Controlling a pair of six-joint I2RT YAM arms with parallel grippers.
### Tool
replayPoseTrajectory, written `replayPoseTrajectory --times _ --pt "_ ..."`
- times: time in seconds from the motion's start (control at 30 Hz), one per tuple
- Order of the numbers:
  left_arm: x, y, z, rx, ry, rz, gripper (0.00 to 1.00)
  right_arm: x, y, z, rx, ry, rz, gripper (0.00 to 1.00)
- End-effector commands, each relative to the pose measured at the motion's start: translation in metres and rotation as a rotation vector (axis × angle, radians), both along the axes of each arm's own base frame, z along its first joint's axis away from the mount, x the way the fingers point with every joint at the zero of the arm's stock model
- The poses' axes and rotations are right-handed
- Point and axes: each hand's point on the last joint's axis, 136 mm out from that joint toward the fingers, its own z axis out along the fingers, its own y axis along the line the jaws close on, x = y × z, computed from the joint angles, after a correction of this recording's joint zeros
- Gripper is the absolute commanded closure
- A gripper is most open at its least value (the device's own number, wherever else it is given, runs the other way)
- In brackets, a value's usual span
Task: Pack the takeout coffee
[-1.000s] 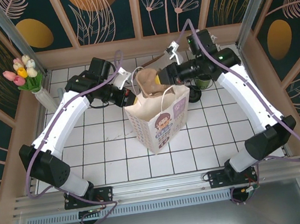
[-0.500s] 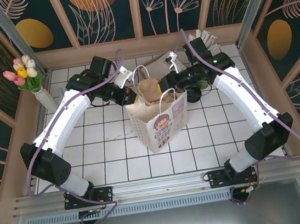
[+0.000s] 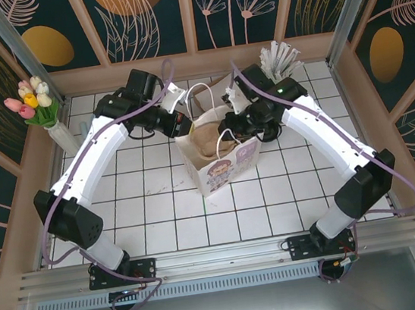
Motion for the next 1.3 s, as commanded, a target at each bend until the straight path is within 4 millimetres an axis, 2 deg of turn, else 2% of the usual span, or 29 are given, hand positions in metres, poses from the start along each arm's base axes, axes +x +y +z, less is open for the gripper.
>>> replayPoseTrajectory --times 0.0,0.2,0.3,0.33,0.37,0.43,0.53,0.73,0.77,0.83,1.03,1.13,1.27 --pt "0.0 -0.006 0.008 -0.029 0.001 -0.018 0.91 -0.002 -0.01 -0.009 -0.116 0.001 -0.053 0.69" --pt "0.006 -0.009 0.02 -0.051 -0.001 0.004 0.87 0.002 -0.004 -0.012 -0.159 -0.041 -0.062 0.7" --pt "0.01 -0.006 0.018 -0.033 0.0 0.035 0.91 0.0 0.003 -0.004 -0.125 -0.074 -0.02 0.69" --pt "0.016 -0.008 0.006 -0.013 0.027 0.05 0.93 -0.001 0.005 -0.002 -0.116 -0.084 -0.004 0.69" --pt "0.019 -0.007 0.004 -0.005 0.034 0.063 0.95 -0.003 0.006 -0.002 -0.114 -0.083 0.009 0.7" --pt "0.024 -0.007 0.002 0.0 0.039 0.086 1.0 -0.007 0.006 -0.008 -0.131 -0.071 0.033 0.7" --pt "0.026 -0.009 0.007 -0.017 0.027 0.092 1.0 -0.013 0.01 -0.018 -0.119 -0.034 0.055 0.71" --pt "0.018 -0.018 0.025 -0.1 -0.016 0.026 0.98 -0.017 0.013 -0.034 -0.137 0.043 0.066 0.71" --pt "0.016 -0.019 0.037 -0.131 -0.062 0.009 0.97 -0.015 0.012 -0.036 -0.145 0.053 0.058 0.71" --pt "0.011 -0.019 0.044 -0.156 -0.091 -0.009 0.94 -0.013 0.012 -0.038 -0.153 0.064 0.046 0.71" --pt "0.003 -0.019 0.042 -0.172 -0.093 -0.045 0.92 -0.011 0.012 -0.046 -0.183 0.102 0.04 0.71" --pt "0.0 -0.017 0.04 -0.162 -0.102 -0.05 0.84 -0.01 0.014 -0.044 -0.179 0.114 0.036 0.71" --pt "-0.008 -0.011 0.043 -0.156 -0.139 -0.062 0.64 -0.005 0.014 -0.043 -0.194 0.111 0.018 0.71"
